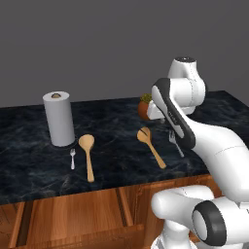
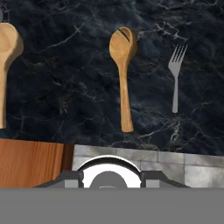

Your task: Organize the utensils by type. Pick up the wooden spoons from the counter and place them in the open cabinet. Then pick up the metallic utensils from the counter and place them in the open drawer.

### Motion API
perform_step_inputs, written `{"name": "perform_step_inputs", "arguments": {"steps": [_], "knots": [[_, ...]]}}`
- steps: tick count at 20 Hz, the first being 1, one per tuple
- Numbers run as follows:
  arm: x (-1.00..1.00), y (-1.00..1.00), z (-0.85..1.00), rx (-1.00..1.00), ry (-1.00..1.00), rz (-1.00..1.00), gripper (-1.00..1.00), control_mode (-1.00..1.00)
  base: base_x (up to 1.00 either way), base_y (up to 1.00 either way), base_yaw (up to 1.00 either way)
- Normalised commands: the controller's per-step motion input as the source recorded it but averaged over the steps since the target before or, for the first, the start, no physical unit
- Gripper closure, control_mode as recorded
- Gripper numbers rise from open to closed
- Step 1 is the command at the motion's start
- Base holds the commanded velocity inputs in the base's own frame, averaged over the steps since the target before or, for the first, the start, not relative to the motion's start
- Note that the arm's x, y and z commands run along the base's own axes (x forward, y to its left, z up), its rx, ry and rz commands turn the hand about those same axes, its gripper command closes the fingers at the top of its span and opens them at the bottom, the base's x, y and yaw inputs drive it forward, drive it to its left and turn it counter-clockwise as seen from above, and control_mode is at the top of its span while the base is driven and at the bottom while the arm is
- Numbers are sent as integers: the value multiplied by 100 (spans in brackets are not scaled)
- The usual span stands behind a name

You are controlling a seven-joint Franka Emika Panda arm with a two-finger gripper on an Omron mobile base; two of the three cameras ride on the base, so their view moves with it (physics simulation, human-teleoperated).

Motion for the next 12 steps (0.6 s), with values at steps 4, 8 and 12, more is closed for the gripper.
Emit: {"name": "perform_step_inputs", "arguments": {"steps": [4, 8, 12], "knots": [[-6, 0, 0, 0, 0, 0, -100, -100, 0, 0, 0], [-3, 0, -3, 0, 0, 0, -100, -100, 0, 0, 0], [-10, -8, -15, 0, 0, 0, -100, -100, 0, 0, 0]]}}
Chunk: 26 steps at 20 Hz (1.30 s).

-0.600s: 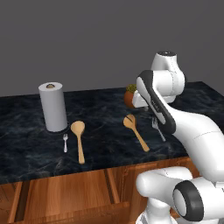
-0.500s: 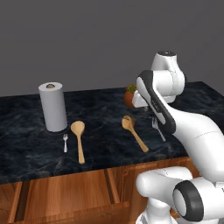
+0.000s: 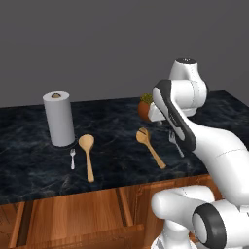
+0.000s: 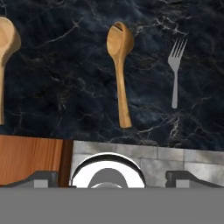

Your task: Organize the utensils by type. Pick up the wooden spoons from the counter and place them in the open cabinet. Then pick up the metallic utensils from the counter and place them in the open drawer.

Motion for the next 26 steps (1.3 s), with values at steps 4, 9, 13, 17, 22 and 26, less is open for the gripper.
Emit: {"name": "perform_step_inputs", "arguments": {"steps": [4, 9, 13, 17, 22, 26], "knots": [[0, 0, -29, 0, -1, 0, -100, -100, 0, 0, 0], [8, 1, -45, -1, -14, 0, -100, -100, 0, 0, 0], [13, -1, -56, -3, -15, 0, -100, -100, 0, 0, 0], [22, 0, -57, -2, -12, 0, -100, -100, 0, 0, 0], [36, 0, -47, 0, 0, 0, -100, -100, 0, 0, 0], [31, -1, -47, -1, 0, 6, -100, -100, 0, 0, 0]]}}
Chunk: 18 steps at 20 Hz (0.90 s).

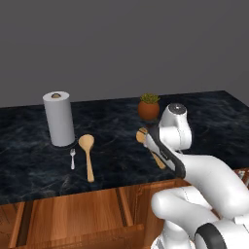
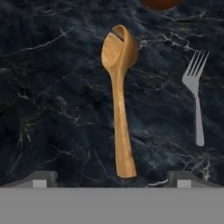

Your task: Organize the utensils by type. Pick up the wooden spoons from the counter and place them in the open cabinet. Then pick up the metallic utensils from the counter and place them in the open drawer.

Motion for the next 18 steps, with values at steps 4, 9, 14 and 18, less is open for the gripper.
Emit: {"name": "perform_step_inputs", "arguments": {"steps": [4, 9, 14, 18], "knots": [[29, 0, -32, -5, 9, 7, -100, -100, 0, 0, 0], [24, 0, -27, -14, 8, 8, -100, -100, 0, 0, 0], [32, -1, -21, -9, 9, 9, -100, -100, 0, 0, 0], [29, -6, -23, -1, 7, 11, -100, -100, 0, 0, 0]]}}
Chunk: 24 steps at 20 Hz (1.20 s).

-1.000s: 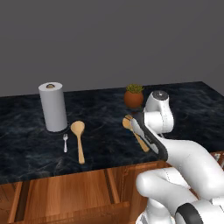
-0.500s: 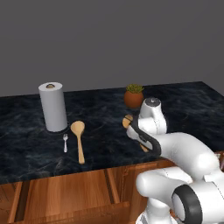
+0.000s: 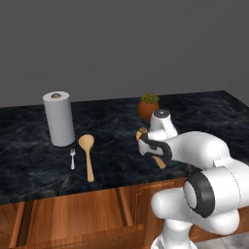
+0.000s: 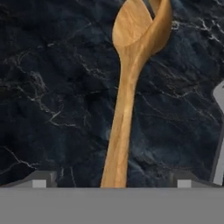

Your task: Organize the utensils by type. Pick up the wooden spoons from the counter and place them in the open cabinet. Then pick up the metallic utensils from the counter and place them in the open drawer.

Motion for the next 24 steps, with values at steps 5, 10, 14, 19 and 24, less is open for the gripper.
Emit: {"name": "perform_step_inputs", "arguments": {"steps": [5, 10, 14, 19, 24], "knots": [[29, -15, -22, 0, 12, 11, -100, -100, 0, 0, 0], [27, -12, -24, 0, 14, 8, -100, -100, 0, 0, 0], [35, 0, -22, 0, 10, 4, -100, -100, 0, 0, 0], [39, 6, -21, 0, 3, 1, -100, -100, 0, 0, 0], [27, 2, -31, 0, 4, 0, -100, -100, 0, 0, 0]]}}
